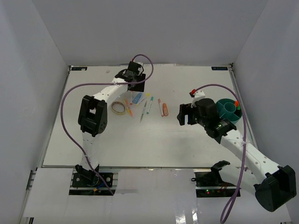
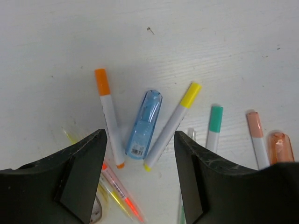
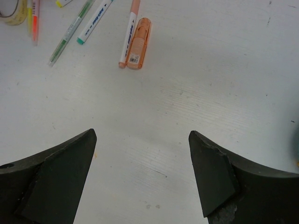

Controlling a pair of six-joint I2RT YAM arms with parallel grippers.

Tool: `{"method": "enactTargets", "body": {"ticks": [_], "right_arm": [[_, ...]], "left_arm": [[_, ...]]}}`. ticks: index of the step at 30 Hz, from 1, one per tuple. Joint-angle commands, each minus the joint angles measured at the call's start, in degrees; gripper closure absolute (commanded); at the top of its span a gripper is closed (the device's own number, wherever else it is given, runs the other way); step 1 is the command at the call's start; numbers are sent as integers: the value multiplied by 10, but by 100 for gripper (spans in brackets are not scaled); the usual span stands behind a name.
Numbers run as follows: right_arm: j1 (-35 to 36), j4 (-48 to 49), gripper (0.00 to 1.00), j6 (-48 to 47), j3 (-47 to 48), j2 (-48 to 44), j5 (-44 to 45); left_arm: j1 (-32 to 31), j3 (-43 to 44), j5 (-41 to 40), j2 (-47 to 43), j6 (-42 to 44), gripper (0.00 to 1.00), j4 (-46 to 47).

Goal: Sort the stationery into containers
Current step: Pick up the stationery from the center of the board.

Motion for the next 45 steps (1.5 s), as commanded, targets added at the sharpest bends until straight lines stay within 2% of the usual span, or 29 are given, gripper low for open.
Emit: {"method": "enactTargets", "body": {"ticks": [1,11,31,35,39,45], "right_arm": [[2,19,14,-8,1,-9,-13],[2,8,14,-5,-7,-17,-16],[2,16,14,5,-34,-41,-24],[2,15,14,5,-32,-45,-22],[2,12,14,5,-28,-50,-20],[1,10,14,7,-28,-58,-19]], "left_arm": [[-3,35,27,25,50,30,-5],[5,57,42,73,58,38,-6],[5,-8,20,72,54,41,-5],[5,-9,26,70,56,51,-5],[5,-4,33,66,66,66,-4],[5,1,30,50,80,74,0]]}}
